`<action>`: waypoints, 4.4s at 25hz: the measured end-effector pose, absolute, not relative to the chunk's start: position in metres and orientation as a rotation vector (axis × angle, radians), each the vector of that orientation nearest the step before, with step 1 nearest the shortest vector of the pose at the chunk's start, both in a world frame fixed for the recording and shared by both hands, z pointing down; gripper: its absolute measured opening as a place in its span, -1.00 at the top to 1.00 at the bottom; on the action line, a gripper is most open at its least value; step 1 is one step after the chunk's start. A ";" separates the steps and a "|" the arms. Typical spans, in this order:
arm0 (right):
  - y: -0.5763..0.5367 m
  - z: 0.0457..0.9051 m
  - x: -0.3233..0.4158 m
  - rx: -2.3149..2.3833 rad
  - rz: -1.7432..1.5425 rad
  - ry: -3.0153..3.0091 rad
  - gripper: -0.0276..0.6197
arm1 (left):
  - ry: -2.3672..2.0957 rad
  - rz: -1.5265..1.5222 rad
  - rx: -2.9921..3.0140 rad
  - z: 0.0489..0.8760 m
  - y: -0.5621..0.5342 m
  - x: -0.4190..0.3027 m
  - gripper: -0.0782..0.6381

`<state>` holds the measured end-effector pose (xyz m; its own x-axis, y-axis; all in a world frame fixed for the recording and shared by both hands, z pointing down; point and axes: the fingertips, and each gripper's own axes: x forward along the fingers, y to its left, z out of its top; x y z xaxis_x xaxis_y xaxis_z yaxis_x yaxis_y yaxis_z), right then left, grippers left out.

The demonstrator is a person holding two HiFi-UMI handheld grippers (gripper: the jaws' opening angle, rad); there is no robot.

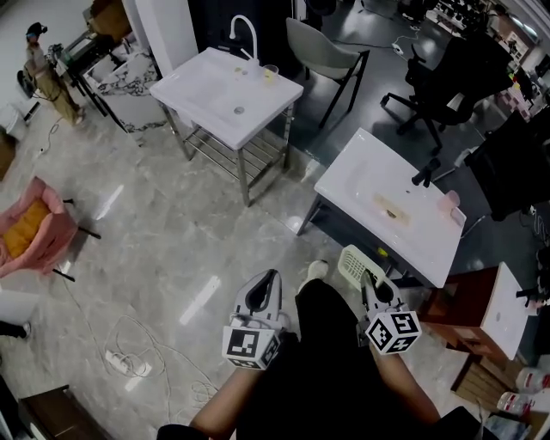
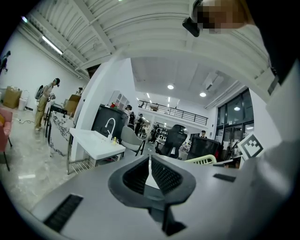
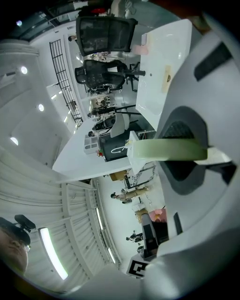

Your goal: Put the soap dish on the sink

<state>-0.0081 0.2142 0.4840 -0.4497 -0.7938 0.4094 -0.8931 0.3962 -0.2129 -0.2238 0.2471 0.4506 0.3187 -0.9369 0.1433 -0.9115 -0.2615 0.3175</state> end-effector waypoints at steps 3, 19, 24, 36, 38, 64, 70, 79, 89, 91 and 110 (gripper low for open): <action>0.201 0.487 -0.003 1.485 0.608 -2.429 0.86 | -1.663 -0.084 2.254 0.451 0.235 -0.217 0.73; 0.075 0.545 0.053 1.486 0.802 -2.390 0.86 | -1.532 0.076 2.257 0.483 0.072 -0.139 0.73; 0.013 0.563 0.083 1.525 0.857 -2.366 0.86 | -1.479 0.144 2.274 0.493 0.003 -0.105 0.73; -0.087 0.583 0.147 1.605 0.974 -2.305 0.86 | -1.388 0.220 2.326 0.495 -0.105 -0.040 0.73; -0.097 0.584 0.155 1.593 1.001 -2.311 0.86 | -1.379 0.215 2.333 0.494 -0.118 -0.030 0.73; -0.215 0.597 0.174 1.719 1.130 -2.156 0.86 | -1.204 0.188 2.403 0.507 -0.226 -0.005 0.73; -0.244 0.610 0.154 1.724 1.147 -2.108 0.86 | -1.075 0.181 2.426 0.521 -0.241 -0.005 0.73; -0.288 0.641 0.147 1.734 1.366 -2.016 0.86 | -0.972 0.160 2.460 0.525 -0.266 -0.012 0.73; -0.337 0.682 0.153 1.816 1.531 -1.907 0.85 | -0.862 0.172 2.466 0.540 -0.295 -0.014 0.73; -0.349 0.689 0.154 1.851 1.590 -1.925 0.85 | -0.851 0.178 2.464 0.542 -0.302 -0.017 0.73; -0.402 0.740 0.147 1.765 1.716 -1.861 0.85 | -0.883 0.206 2.400 0.551 -0.337 -0.053 0.73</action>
